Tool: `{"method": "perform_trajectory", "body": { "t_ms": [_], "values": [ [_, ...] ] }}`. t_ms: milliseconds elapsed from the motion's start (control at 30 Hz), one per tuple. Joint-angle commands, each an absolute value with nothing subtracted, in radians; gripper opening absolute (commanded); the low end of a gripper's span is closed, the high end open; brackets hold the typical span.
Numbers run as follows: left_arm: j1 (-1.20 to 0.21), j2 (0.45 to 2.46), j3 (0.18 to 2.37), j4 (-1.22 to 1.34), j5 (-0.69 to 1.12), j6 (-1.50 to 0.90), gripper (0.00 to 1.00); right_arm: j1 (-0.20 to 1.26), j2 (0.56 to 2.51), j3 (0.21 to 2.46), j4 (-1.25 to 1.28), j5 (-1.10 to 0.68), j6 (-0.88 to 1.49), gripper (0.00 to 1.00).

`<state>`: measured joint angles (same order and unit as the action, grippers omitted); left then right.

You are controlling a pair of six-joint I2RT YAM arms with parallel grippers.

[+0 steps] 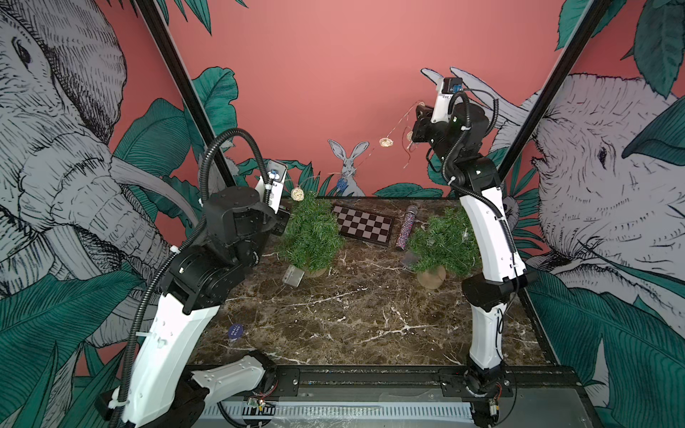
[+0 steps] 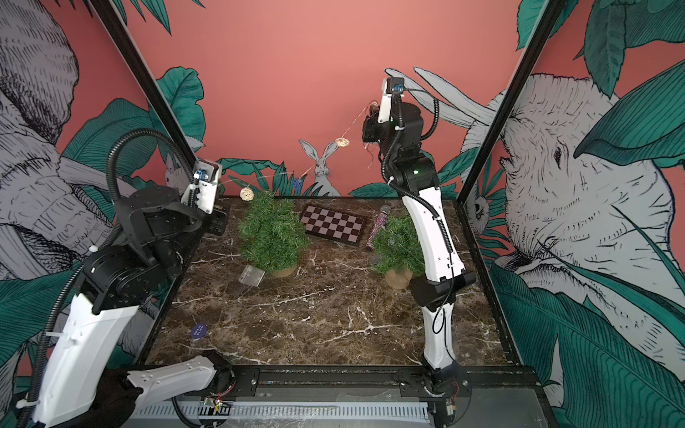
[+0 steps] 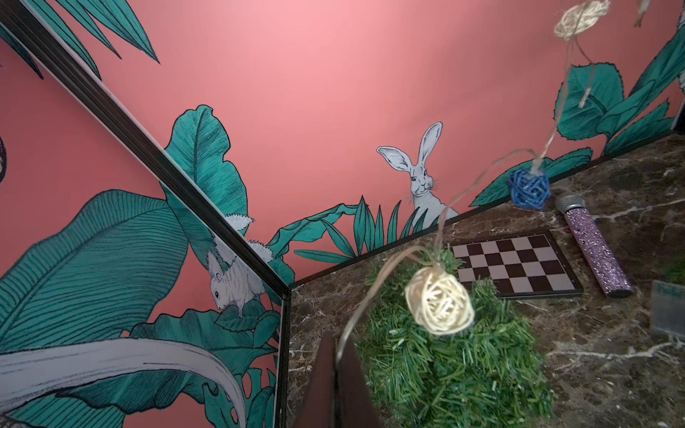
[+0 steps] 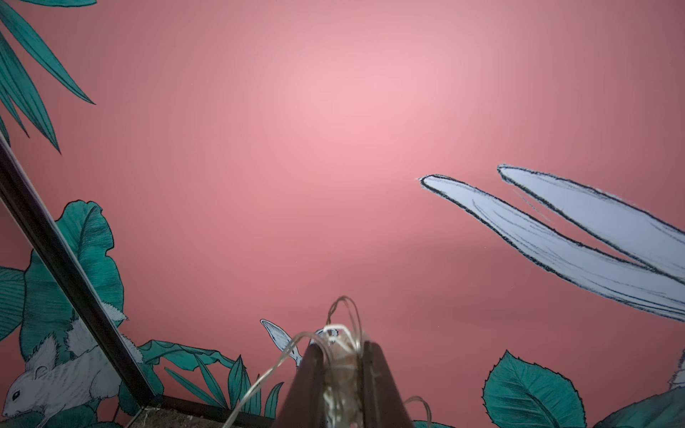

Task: Wrap string light around the christmas tree
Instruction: Wrap the light string around the Christmas tree.

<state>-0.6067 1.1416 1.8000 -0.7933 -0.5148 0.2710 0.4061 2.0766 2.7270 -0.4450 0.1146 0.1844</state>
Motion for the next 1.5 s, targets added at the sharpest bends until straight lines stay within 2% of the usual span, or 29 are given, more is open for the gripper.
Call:
{"method": "perform_trajectory", "body": {
  "t_ms": [0, 300, 533, 800, 1133, 1467],
  "values": [
    [-0.546, 1.209, 1.868, -0.835, -0.404, 0.249, 0.00, 0.405, 2.105, 2.747, -0.354, 0.113, 0.233, 0.00],
    [-0.295, 1.305, 1.965, -0.892, -0.291, 0.243, 0.00, 0.381, 2.162, 2.737, -0.343, 0.158, 0.196, 0.00],
    [-0.211, 1.393, 2.039, -0.997, -0.219, 0.219, 0.00, 0.376, 2.198, 2.729, -0.321, 0.155, 0.222, 0.00],
    [-0.109, 1.424, 1.927, -0.969, -0.134, 0.142, 0.00, 0.374, 2.218, 2.724, -0.345, 0.168, 0.202, 0.00],
    [-0.109, 1.308, 1.592, -0.694, 0.077, -0.030, 0.00, 0.363, 2.200, 2.685, -0.361, 0.173, 0.192, 0.00],
    [-0.109, 1.336, 1.447, -0.597, 0.121, -0.064, 0.00, 0.364, 2.165, 2.597, -0.356, 0.161, 0.203, 0.00]
  ]
}}
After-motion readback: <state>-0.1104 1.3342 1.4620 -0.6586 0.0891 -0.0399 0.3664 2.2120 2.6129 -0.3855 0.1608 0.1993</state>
